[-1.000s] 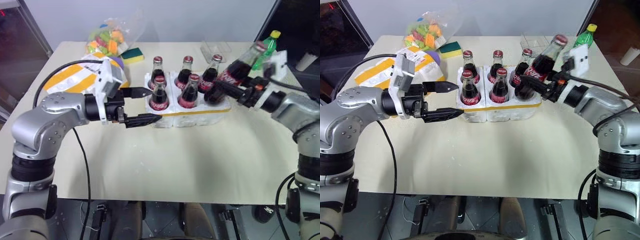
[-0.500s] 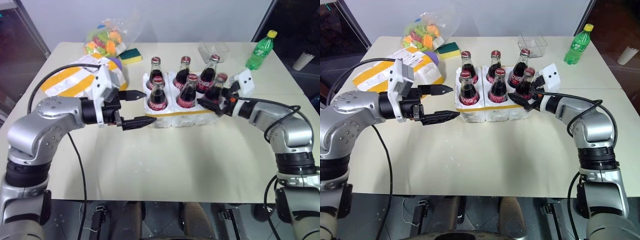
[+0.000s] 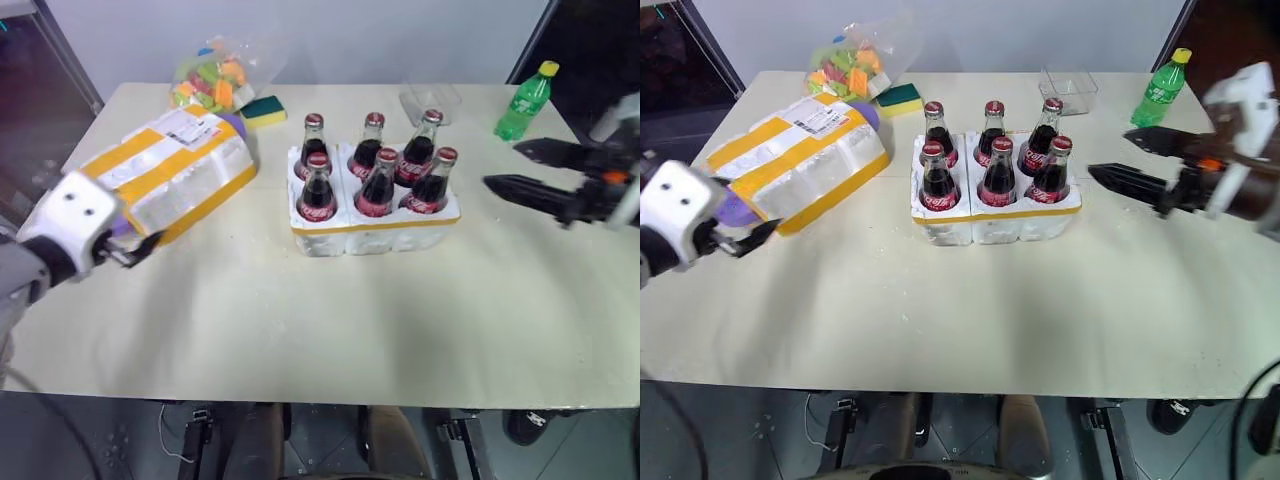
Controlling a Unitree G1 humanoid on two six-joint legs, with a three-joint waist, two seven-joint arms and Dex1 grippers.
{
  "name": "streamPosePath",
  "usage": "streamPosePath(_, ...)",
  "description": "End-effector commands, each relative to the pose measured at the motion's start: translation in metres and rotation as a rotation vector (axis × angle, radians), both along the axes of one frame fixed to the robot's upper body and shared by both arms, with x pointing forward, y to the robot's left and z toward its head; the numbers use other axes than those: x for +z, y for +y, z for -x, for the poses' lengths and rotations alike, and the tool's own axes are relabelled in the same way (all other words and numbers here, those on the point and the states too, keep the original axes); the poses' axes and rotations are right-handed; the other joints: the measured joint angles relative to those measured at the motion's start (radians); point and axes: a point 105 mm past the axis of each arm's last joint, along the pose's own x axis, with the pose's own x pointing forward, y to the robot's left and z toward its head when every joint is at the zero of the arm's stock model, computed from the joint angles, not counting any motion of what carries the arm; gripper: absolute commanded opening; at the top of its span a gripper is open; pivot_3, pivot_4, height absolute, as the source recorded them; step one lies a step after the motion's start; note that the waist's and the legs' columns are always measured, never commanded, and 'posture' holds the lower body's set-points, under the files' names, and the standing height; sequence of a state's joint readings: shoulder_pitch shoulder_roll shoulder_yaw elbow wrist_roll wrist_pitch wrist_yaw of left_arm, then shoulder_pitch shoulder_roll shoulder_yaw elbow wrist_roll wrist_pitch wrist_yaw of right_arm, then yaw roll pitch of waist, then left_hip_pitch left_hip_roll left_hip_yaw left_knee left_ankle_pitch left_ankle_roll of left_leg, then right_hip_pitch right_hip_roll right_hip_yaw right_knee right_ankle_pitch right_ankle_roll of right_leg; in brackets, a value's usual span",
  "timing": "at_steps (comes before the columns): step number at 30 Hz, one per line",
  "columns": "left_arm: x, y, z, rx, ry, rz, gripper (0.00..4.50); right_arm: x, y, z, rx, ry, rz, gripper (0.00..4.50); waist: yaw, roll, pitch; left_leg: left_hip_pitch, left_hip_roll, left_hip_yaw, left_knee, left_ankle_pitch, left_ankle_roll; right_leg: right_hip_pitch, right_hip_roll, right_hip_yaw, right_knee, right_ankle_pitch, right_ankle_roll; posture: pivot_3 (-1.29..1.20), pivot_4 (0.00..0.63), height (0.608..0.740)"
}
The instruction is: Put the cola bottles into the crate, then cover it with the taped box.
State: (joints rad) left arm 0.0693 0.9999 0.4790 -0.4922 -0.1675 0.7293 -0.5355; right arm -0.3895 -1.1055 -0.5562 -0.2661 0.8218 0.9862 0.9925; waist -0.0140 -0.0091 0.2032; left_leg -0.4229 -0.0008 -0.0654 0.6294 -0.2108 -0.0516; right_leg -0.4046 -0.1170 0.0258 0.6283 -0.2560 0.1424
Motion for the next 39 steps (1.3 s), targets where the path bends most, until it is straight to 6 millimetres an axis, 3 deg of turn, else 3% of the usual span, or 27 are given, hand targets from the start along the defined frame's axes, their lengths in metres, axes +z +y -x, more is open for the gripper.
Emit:
streamPosePath(1,0.006,0.034,0.002,0.182,-0.075,-0.199,4.5,0.011,0.008,0.025,0.128,-0.017,0.014,4.37,0.0,-0.001,0.0,0.0,0.0,0.0,0.001,0.0,0.0,0.0,0.0,0.0,0.0,-0.001,-0.001,0.0,0.15,0.739)
streamPosePath(14,-0.049,0.036,-0.06,0.174,-0.072,-0.331,4.5,0.013,0.048,0.049,0.255,-0.051,0.001,4.37,0.003,-0.002,-0.001,-0.003,0.0,0.001,-0.001,0.0,0.0,-0.004,-0.001,0.0,0.001,0.003,0.003,0.0,0.15,0.739)
streamPosePath(22,-0.066,0.044,-0.094,0.156,-0.06,-0.369,4.5,0.013,0.047,0.054,0.207,-0.06,-0.026,4.37,0.004,-0.005,-0.002,-0.003,0.0,0.001,0.002,0.0,0.0,-0.002,-0.001,0.0,0.001,0.003,0.003,0.0,0.15,0.739)
streamPosePath(29,-0.078,0.047,-0.104,0.12,-0.017,-0.385,4.5,0.014,0.047,0.056,0.186,-0.068,-0.051,4.37,0.004,-0.005,-0.003,-0.001,0.0,0.001,0.001,0.0,0.0,-0.002,-0.001,0.0,0.003,0.003,0.004,0.0,0.15,0.739)
streamPosePath(37,-0.066,0.056,-0.102,0.123,-0.038,-0.435,0.84,0.01,0.043,0.051,0.157,-0.062,-0.053,4.5,0.004,-0.005,-0.004,-0.001,0.0,0.001,0.002,0.0,0.0,-0.001,-0.001,0.0,0.003,0.003,0.004,0.0,0.15,0.739)
streamPosePath(39,-0.055,0.058,-0.101,0.13,-0.067,-0.452,0.84,0.009,0.041,0.05,0.145,-0.057,-0.05,4.5,0.005,-0.005,-0.004,-0.001,0.0,0.001,0.002,0.0,0.0,0.0,-0.001,0.0,0.003,0.003,0.004,0.0,0.15,0.739)
